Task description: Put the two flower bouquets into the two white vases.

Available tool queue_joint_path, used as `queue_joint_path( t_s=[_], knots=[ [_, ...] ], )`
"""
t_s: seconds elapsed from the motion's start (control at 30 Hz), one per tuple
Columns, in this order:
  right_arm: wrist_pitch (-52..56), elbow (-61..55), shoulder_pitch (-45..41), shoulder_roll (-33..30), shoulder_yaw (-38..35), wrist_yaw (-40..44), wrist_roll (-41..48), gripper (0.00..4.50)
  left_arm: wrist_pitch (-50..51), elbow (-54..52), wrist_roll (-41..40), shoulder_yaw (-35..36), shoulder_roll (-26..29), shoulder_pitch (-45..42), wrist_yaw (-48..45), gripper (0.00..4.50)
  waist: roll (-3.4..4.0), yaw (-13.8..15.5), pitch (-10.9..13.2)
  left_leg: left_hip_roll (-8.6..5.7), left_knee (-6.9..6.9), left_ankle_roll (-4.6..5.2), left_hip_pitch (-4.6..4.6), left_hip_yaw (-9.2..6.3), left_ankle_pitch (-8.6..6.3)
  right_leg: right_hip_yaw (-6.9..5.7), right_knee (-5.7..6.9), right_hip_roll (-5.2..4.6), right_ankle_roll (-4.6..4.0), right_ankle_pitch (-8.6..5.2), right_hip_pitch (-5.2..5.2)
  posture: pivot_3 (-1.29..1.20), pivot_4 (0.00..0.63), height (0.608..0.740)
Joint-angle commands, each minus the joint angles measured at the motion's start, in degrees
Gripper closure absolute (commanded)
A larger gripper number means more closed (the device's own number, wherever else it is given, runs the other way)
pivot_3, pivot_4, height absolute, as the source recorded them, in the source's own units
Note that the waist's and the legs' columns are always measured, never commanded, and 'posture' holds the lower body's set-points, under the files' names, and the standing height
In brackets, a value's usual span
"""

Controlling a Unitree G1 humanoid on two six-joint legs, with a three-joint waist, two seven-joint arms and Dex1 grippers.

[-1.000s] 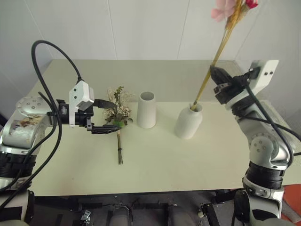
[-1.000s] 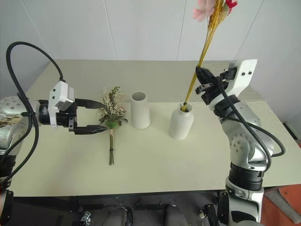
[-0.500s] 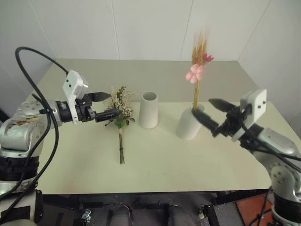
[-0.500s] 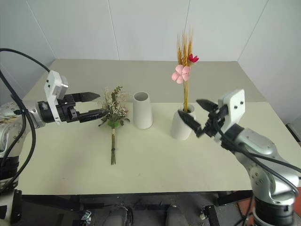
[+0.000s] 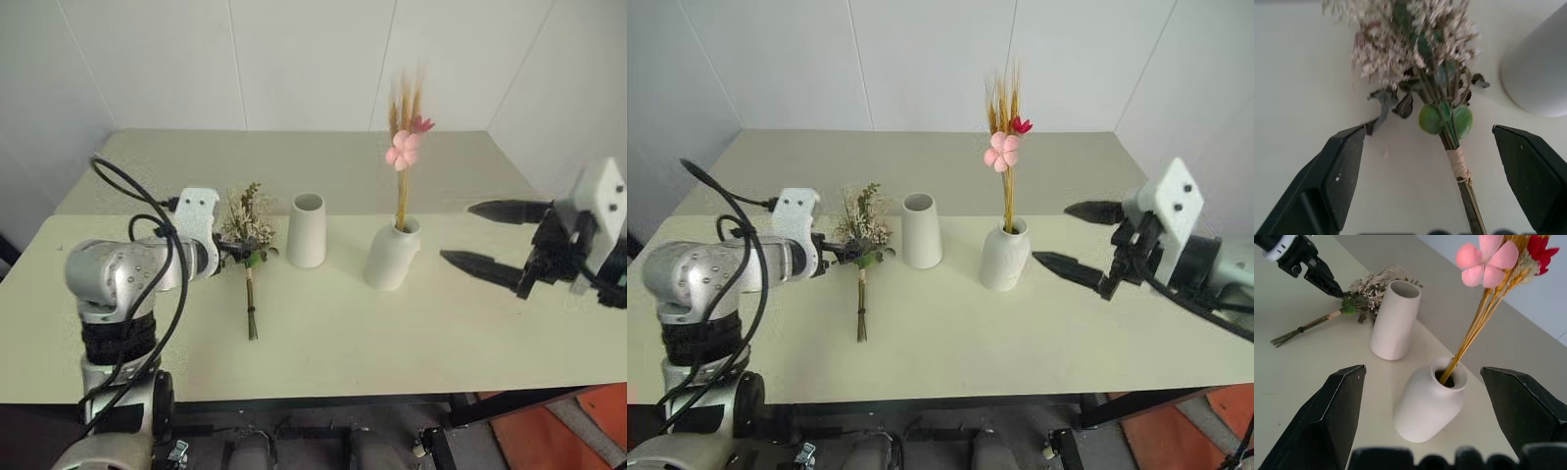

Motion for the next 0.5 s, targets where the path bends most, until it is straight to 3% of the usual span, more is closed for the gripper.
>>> queue_joint_path(
  t_s=[0.03, 0.17, 0.33, 0.5],
  knots=[
    [-1.4, 0.2, -2.1, -0.6, 1.0, 0.6, -0.2, 0.07, 0.3, 4.9, -10.0, 2.8, -2.7, -4.6, 11.7, 0.0, -0.02, 0.3, 0.0, 0.0, 0.01, 0.0, -0.06, 0.0, 0.0, 0.0, -0.03, 0.0, -0.01, 0.01, -0.03, 0.0, 0.15, 0.74],
    [-1.5, 0.0, -2.7, -0.5, 1.6, 0.3, -0.7, 0.07, 0.3, 11.8, -18.9, 3.4, -4.7, -7.4, 21.2, 0.0, -0.02, 0.6, 0.0, -0.12, 0.01, -0.01, -0.31, 0.0, 0.0, 0.0, -0.1, -0.11, -0.36, 0.23, -0.16, 0.0, 0.15, 0.74],
    [-0.9, -1.6, -1.7, 0.2, 0.2, -1.3, -0.7, 0.07, 0.3, 21.4, -30.4, 2.1, -2.4, -9.4, 30.6, 0.0, -0.02, 0.5, 0.0, -0.13, 0.03, -0.01, -0.32, -0.01, 0.0, 0.0, -0.13, -0.11, -0.35, 0.25, -0.16, 0.0, 0.15, 0.74],
    [-0.1, -4.1, 1.9, 1.3, -2.3, -3.4, -0.7, 0.07, 0.3, 27.2, -35.7, -0.3, 0.4, -11.3, 34.7, 0.0, -0.02, 0.7, 0.0, -0.13, 0.03, -0.02, -0.33, -0.03, 0.0, -0.03, -0.11, -0.1, -0.36, 0.25, -0.17, 0.0, 0.15, 0.74]
  ],
)
